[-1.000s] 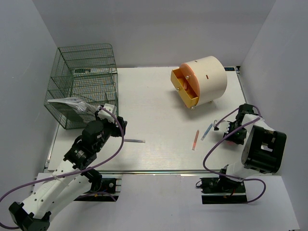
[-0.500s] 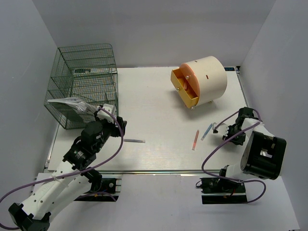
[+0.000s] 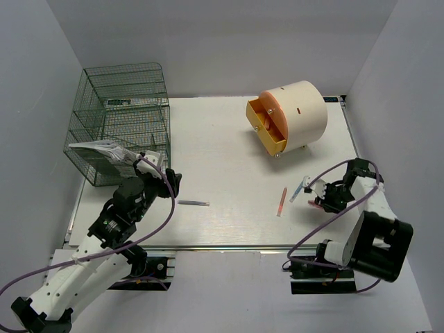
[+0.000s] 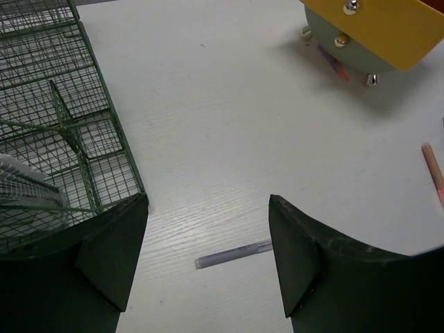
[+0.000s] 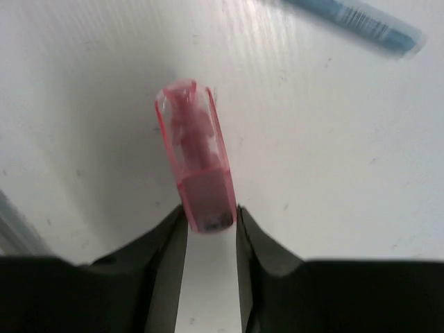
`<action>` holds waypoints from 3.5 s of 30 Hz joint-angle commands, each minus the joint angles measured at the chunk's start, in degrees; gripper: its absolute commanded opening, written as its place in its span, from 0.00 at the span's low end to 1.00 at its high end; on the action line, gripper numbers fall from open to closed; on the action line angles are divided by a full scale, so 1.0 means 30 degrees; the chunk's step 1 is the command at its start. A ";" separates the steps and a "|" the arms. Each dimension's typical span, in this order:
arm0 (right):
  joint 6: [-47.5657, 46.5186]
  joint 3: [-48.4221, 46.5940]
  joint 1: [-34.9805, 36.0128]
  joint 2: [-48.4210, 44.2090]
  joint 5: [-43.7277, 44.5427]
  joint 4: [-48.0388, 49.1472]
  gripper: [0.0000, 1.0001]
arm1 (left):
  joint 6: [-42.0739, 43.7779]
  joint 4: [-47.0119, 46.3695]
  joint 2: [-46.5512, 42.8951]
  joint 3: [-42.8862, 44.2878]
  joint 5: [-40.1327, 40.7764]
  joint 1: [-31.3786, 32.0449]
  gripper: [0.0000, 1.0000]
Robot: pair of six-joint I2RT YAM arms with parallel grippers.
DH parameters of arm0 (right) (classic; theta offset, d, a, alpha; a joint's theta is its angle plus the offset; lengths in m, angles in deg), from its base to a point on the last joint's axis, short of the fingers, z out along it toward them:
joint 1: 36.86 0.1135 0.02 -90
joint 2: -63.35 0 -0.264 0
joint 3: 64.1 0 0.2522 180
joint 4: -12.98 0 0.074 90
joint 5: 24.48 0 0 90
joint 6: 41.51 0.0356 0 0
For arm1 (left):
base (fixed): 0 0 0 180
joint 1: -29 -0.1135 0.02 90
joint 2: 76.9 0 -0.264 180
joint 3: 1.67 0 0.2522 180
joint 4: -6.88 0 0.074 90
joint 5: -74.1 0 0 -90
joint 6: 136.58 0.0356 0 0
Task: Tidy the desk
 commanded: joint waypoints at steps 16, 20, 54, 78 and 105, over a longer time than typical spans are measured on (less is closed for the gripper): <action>-0.6704 -0.5316 0.0697 -0.4738 -1.2655 -0.7812 0.07 | 0.0181 -0.0551 -0.0438 -0.0258 -0.1208 0.0073 0.79; -0.2286 -0.6579 0.1924 -0.4853 -1.4245 -0.5972 0.05 | 0.0210 -0.0581 -0.0438 -0.0258 -0.1384 0.0073 0.79; 2.1318 -1.4020 1.3146 0.2350 0.0778 0.8127 0.00 | 0.0240 -0.0756 -0.0291 -0.0288 -0.2000 0.0073 0.79; 2.2578 -1.6277 1.4409 0.5780 0.7989 0.6369 0.00 | 0.0357 -0.0903 -0.0614 -0.0288 -0.2878 0.0073 0.79; 2.3516 -1.5516 1.4468 0.6981 0.9102 0.6720 0.05 | 0.0357 -0.0961 -0.0848 -0.0317 -0.3113 0.0073 0.79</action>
